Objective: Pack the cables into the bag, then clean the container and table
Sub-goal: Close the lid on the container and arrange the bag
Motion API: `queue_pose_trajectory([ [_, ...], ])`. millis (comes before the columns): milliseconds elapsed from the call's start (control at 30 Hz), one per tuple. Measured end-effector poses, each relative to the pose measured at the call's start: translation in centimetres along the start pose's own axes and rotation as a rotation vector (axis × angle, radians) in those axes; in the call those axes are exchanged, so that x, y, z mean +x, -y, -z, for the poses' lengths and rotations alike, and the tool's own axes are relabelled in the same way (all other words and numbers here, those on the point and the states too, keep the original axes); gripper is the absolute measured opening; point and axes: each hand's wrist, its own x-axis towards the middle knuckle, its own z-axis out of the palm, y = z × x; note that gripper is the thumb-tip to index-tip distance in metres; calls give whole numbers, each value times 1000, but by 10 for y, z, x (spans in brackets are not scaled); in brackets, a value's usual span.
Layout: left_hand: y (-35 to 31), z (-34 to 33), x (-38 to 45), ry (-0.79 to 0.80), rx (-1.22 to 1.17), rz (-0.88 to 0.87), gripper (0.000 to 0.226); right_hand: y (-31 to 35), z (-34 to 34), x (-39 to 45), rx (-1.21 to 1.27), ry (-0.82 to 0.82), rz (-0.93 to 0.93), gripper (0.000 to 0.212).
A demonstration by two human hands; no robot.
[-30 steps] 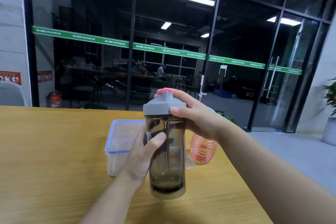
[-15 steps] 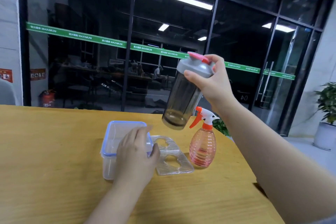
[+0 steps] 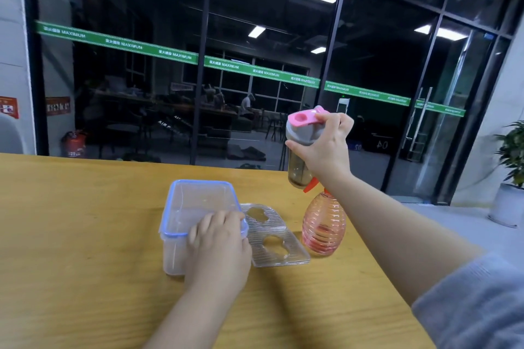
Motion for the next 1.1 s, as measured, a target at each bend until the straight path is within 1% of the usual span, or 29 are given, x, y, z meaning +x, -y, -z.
queue_pose_trajectory([
  [33, 0, -1, 0, -36, 5, -12, 26, -4, -1, 3, -26, 11, -33, 70],
  [100, -1, 2, 0, 24, 47, -5, 24, -9, -1, 10, -59, 28, -91, 69],
  [133, 1, 0, 1, 28, 36, -7, 26, -10, 0, 14, -71, 48, -120, 69],
  [200, 3, -2, 2, 12, 61, -19, 30, -11, -3, 22, -112, 129, -170, 70],
  [300, 3, -1, 4, 56, 85, -13, 31, -8, -10, 33, -140, 241, -257, 73],
  [400, 3, 1, 5, 67, 95, -11, 30, -9, -16, 45, -138, 280, -357, 87],
  [467, 3, 1, 4, 71, 100, -7, 29, -10, -15, 52, -122, 274, -413, 97],
  [567, 2, 1, 4, 84, 108, -4, 29, -14, -8, 61, -129, 231, -438, 97],
  [633, 1, 1, 4, 90, 118, 5, 29, -19, -2, 66, -130, 231, -446, 97],
  [700, 1, 2, 5, 94, 124, 6, 29, -25, 1, 67, -154, 288, -436, 99],
  [800, 2, 2, 4, 99, 116, 6, 27, -33, 0, 64, -176, 355, -469, 100],
  [867, 1, 2, 4, 104, 118, 4, 27, -38, -2, 61, -239, 380, -448, 103],
  [933, 1, 2, 4, 110, 120, 1, 27, -42, -4, 59, -250, 399, -457, 105],
  [1000, 1, 3, 4, 111, 119, 6, 27, -45, -7, 58, -240, 415, -475, 101],
  [1100, 1, 4, 4, 111, 121, 8, 26, -49, -10, 60, -234, 453, -481, 87],
])
